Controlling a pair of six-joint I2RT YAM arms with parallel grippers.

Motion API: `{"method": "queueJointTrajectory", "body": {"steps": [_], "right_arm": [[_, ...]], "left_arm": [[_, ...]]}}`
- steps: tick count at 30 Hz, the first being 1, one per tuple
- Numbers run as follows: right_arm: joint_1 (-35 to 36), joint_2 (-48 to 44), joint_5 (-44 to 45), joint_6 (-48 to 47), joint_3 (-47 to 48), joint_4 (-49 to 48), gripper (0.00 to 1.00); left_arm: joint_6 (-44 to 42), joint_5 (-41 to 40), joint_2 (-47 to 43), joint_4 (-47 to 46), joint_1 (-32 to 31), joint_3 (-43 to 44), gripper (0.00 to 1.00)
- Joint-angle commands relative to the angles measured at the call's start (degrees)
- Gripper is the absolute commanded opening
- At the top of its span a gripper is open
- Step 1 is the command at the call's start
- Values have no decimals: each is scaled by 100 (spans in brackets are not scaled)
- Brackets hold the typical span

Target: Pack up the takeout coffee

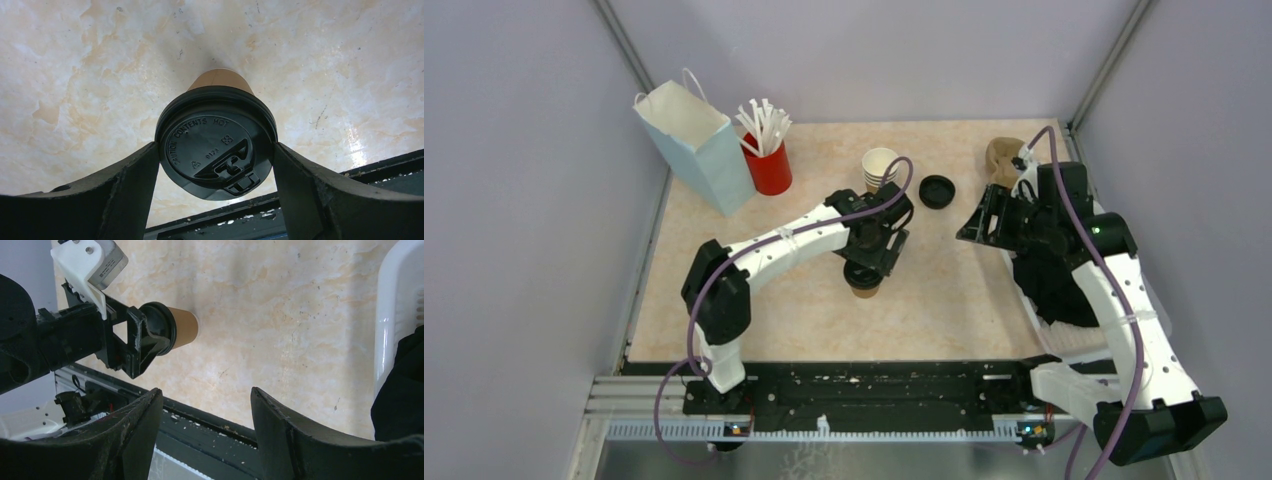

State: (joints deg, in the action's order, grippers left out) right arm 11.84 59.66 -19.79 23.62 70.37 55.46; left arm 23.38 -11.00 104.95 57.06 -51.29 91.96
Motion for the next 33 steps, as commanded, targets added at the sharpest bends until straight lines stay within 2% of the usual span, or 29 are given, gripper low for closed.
{"method": "queueJointTrajectory", "body": {"steps": [1,7,12,16,19,23,26,29,33], "right_arm": [[18,-121,-107,43,-26,-214,65],[17,-123,-164,54,-144,-238,65],[14,-36,-381,3,-334,-309,67],[25,241,-1218,31,-740,-687,67],[158,480,-2083,589,-1237,-1742,66],[710,1089,-2507,1248,-1636,-3225,66],[803,1508,-2866,1949,-2134,-4469,58],[818,1923,-3002,2328,-2411,-5164,46],[850,2314,-2974,2267,-2438,-5304,34]], "left_arm": [[-52,-61,29,-114,-28,42,87],[-102,-14,-85,-69,-25,53,98],[-16,67,-250,321,-22,490,98],[200,372,-763,580,98,809,98],[387,1214,-1508,140,685,175,98],[784,3049,-2713,-1301,1986,-1774,95],[1104,3910,-3306,-2066,2681,-2745,92],[1342,4367,-3303,-2317,3102,-3362,85],[1580,4907,-3068,-3026,3283,-3888,73]]}}
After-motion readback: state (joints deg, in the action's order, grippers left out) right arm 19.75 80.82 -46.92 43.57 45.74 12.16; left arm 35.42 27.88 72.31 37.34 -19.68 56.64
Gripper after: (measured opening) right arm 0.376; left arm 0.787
